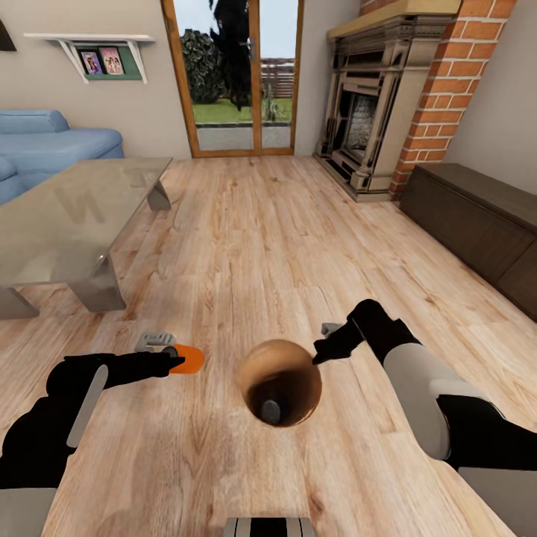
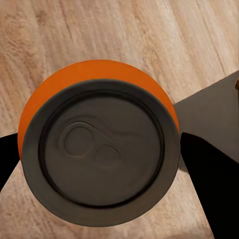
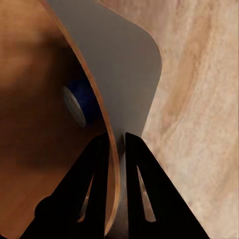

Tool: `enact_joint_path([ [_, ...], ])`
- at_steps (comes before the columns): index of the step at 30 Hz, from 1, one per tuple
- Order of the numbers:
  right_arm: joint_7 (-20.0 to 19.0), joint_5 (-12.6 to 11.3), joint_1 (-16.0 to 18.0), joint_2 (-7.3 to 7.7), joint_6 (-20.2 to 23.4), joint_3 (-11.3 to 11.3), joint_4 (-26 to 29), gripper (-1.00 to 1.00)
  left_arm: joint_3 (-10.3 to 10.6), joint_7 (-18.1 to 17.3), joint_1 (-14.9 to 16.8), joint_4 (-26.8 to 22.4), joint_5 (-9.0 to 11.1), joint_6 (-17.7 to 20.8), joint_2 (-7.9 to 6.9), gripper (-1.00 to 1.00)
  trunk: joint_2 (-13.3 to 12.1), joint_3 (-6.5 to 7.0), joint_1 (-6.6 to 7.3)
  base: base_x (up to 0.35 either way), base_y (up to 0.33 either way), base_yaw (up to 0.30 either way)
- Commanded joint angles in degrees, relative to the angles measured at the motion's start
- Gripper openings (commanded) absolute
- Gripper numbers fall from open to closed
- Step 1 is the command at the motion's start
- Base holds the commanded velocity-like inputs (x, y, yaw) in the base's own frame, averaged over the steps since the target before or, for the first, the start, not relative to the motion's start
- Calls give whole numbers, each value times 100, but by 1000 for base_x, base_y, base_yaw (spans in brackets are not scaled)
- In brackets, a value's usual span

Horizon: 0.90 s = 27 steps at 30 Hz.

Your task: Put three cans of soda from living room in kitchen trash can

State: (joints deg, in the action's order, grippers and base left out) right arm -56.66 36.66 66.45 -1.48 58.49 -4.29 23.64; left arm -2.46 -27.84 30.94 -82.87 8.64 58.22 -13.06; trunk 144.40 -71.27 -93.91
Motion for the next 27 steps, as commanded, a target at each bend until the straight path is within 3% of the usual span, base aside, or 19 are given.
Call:
enact_joint_path([
  [1,-11,34,-1,0,22,17,-8,-100,0,8,-1,-1,-3,-2,1,-100,0,0,0,0,0,0],
  [27,-13,34,-1,-1,13,24,-5,-100,-1,22,-1,-1,-3,-1,5,-100,-1,22,3,0,0,0],
])
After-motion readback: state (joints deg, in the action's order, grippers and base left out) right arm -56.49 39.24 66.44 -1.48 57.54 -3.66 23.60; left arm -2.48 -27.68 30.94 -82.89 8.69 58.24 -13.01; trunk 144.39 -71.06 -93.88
